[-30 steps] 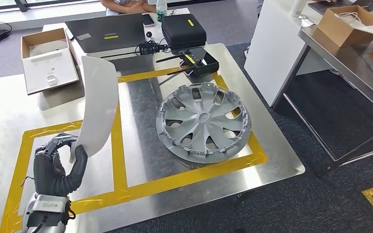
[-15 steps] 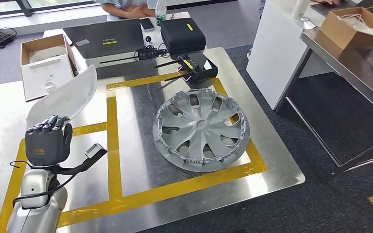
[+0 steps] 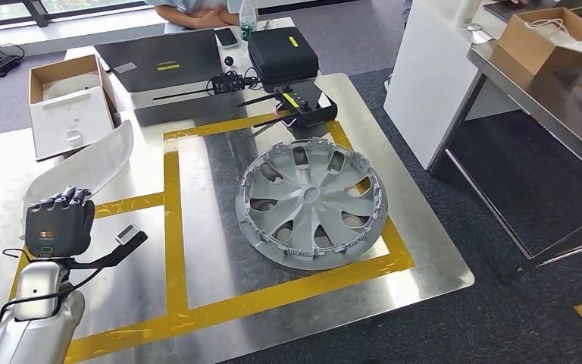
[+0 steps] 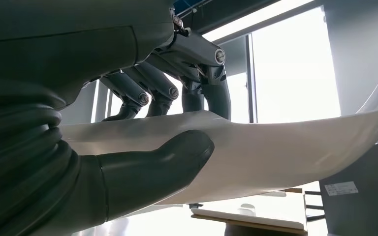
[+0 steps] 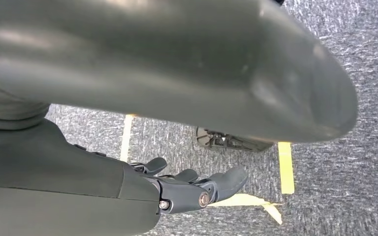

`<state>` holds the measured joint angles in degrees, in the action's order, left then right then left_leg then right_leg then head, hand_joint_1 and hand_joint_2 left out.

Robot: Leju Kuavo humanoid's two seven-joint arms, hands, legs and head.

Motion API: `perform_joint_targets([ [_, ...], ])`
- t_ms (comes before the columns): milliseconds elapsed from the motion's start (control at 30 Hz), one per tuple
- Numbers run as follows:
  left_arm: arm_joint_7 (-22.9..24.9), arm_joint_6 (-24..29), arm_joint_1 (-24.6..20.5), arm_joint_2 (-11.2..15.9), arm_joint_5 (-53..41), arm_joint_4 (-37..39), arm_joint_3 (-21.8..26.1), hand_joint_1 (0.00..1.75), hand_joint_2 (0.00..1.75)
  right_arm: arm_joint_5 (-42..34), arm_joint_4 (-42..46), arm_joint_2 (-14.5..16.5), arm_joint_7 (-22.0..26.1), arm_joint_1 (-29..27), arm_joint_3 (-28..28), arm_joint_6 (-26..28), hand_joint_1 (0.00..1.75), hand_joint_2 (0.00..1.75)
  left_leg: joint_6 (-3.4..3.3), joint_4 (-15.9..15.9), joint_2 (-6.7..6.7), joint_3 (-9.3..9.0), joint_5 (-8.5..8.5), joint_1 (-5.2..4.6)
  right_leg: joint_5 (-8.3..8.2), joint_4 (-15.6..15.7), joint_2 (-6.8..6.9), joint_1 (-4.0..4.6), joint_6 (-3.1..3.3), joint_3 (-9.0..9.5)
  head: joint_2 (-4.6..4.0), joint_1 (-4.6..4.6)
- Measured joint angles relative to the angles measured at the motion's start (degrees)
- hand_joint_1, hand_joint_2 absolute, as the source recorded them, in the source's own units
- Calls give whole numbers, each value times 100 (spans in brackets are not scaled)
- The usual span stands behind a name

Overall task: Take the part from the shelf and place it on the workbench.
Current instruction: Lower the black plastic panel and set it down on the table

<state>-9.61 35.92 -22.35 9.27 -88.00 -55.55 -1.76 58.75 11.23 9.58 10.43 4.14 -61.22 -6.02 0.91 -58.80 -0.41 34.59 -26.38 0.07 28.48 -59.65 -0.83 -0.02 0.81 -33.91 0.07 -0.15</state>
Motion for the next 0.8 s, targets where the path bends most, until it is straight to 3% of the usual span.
perform_joint_targets([
  [333,-33,167,12,-58,-4,114,-33,175,175,52,0,8,15,1,-24,-42,0,0,-2,-9,-2,0,-1,-1,-5,13,1,-7,-8,12,0,0],
  [467,89,207,12,-101,-9,116,-116,0,175,46,0,8,18,0,-29,-43,0,0,-4,-12,-2,-1,-2,-2,-6,13,1,-7,-9,14,0,0],
  [567,128,207,11,-122,-9,106,-153,0,175,44,0,8,18,0,-30,-41,0,0,-4,-13,-2,-2,-3,-4,-6,14,0,-7,-9,15,0,0],
  [700,110,206,5,-175,-9,72,-224,0,0,45,0,9,20,1,-31,-29,0,0,-5,-13,-2,-5,-3,-5,-6,14,1,-7,-9,18,0,0],
  [800,65,198,-29,-247,-6,67,-260,0,0,46,0,10,26,2,-33,-18,0,0,-5,-13,-2,-5,-3,-5,-6,14,1,-7,-10,19,0,0],
])
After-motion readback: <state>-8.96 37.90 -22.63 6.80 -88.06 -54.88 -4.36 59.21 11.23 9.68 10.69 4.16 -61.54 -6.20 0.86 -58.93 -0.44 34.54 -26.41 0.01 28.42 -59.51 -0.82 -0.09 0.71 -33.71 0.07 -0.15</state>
